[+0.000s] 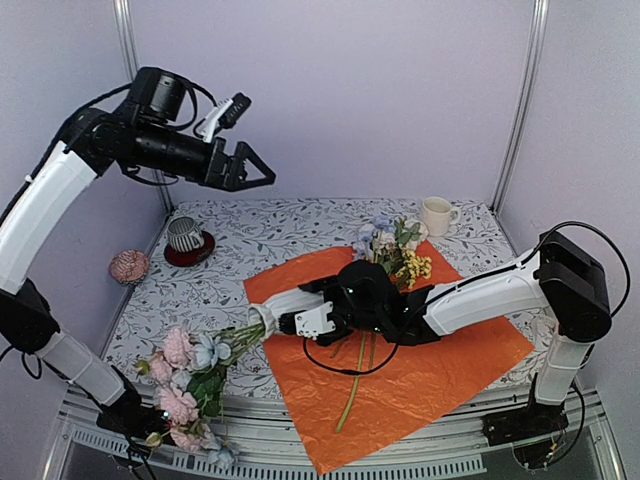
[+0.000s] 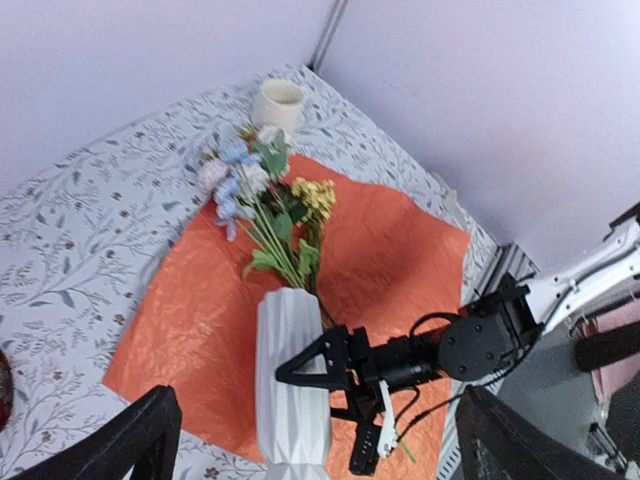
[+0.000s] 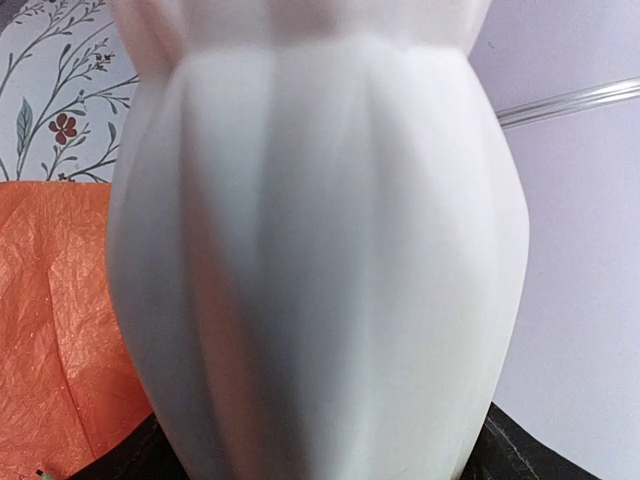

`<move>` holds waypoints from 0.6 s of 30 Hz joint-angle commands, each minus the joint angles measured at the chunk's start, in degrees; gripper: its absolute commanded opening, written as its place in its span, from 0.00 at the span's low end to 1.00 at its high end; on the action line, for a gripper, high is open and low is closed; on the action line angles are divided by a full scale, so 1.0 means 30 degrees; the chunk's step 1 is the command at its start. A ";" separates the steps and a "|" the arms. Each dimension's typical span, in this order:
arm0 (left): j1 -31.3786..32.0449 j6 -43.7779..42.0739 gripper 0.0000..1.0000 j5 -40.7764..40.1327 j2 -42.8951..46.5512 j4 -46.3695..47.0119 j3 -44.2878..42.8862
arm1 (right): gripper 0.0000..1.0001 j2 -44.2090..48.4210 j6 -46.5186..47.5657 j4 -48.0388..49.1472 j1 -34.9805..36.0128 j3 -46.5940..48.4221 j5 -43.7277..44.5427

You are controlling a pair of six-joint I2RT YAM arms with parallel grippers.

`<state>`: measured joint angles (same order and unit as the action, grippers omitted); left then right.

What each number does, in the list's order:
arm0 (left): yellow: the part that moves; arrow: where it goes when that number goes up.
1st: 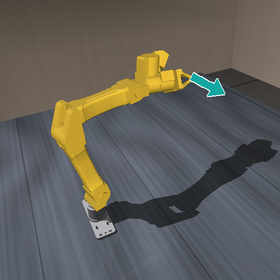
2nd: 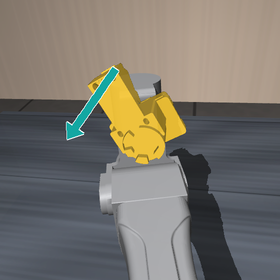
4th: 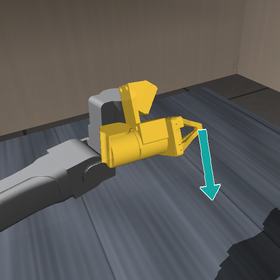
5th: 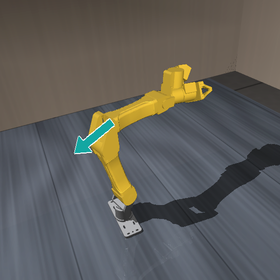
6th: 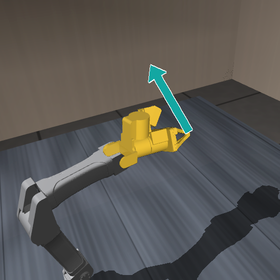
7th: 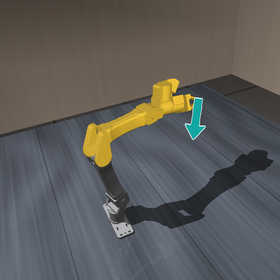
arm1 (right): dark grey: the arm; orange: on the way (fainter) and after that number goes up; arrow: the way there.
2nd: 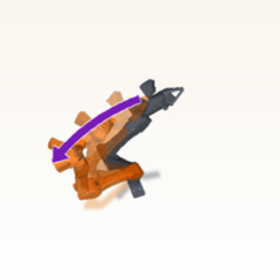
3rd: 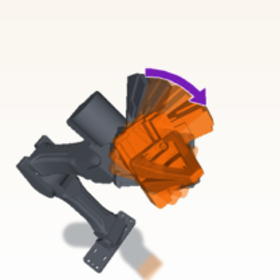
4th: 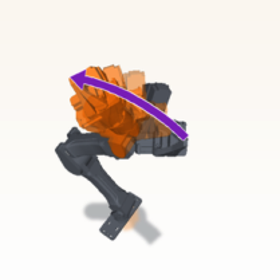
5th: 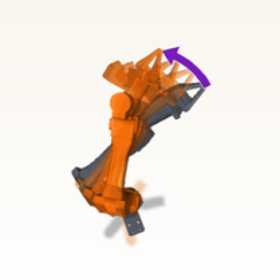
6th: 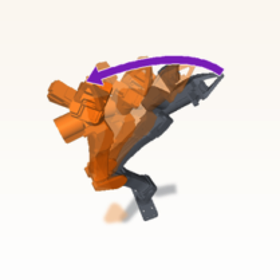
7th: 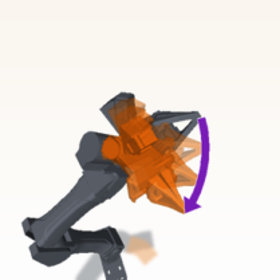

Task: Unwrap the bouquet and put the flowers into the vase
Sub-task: Pass from the left arm to the right, then pass from the right arm to the left

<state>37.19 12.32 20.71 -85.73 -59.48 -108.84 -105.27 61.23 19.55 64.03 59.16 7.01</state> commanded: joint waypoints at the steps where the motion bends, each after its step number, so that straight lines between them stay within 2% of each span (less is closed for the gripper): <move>1: -0.2585 0.0230 0.98 -0.0309 0.1910 0.0577 -0.0911 | 0.59 0.1509 -0.1153 0.3107 0.0076 0.0056 -0.0270; 9: -0.8012 -0.0105 0.98 -0.2174 0.5849 0.2529 0.1568 | 0.58 0.3969 -0.3840 0.3268 -0.0687 -0.0905 -0.2078; 13: -0.9369 -0.0327 0.98 -0.3350 0.7390 0.3743 0.3201 | 0.58 0.5129 -0.6258 0.3518 -0.1669 -0.1292 -0.3059; 18: -0.9624 -0.0570 0.98 -0.5012 0.9008 0.4706 0.4210 | 0.58 0.6235 -0.9604 0.3678 -0.3348 -0.1568 -0.4610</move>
<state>9.08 11.94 9.98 -60.84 -49.76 -98.26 -91.72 44.05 20.93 57.91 54.06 -2.15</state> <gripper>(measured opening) 0.982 0.819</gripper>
